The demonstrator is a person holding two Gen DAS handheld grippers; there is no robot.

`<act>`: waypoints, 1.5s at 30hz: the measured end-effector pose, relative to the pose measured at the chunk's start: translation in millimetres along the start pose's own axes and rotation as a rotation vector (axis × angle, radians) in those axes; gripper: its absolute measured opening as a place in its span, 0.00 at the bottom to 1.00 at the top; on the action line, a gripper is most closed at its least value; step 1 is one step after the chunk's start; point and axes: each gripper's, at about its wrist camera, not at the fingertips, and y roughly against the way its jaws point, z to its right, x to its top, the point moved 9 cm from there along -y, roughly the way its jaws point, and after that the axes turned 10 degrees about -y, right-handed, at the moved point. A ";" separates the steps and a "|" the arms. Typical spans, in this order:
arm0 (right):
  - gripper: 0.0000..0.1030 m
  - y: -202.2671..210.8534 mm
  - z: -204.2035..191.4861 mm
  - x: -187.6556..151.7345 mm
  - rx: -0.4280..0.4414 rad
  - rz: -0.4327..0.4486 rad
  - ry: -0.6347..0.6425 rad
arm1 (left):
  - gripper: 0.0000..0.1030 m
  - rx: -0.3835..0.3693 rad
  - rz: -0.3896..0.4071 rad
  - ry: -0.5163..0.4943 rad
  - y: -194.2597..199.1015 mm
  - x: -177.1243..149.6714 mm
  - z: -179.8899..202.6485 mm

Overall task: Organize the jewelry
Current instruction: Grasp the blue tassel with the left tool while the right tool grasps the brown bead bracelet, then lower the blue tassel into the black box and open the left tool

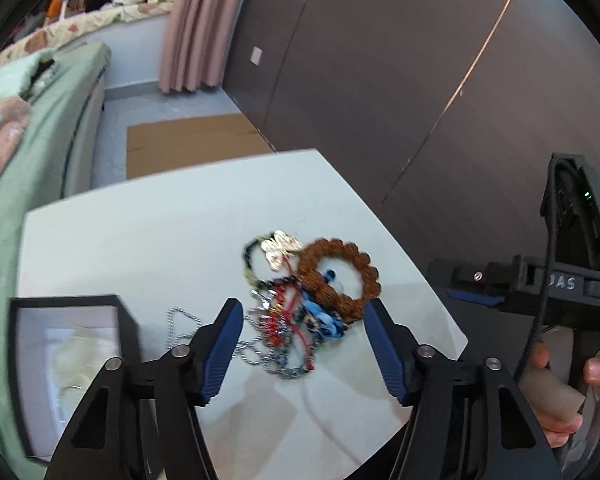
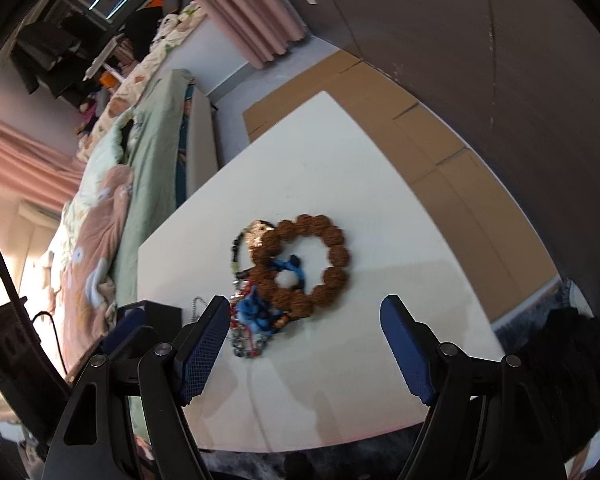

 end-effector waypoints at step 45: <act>0.19 -48.2 -9.1 20.2 -0.230 0.097 0.128 | 0.10 0.034 0.138 0.054 57.9 13.6 -42.3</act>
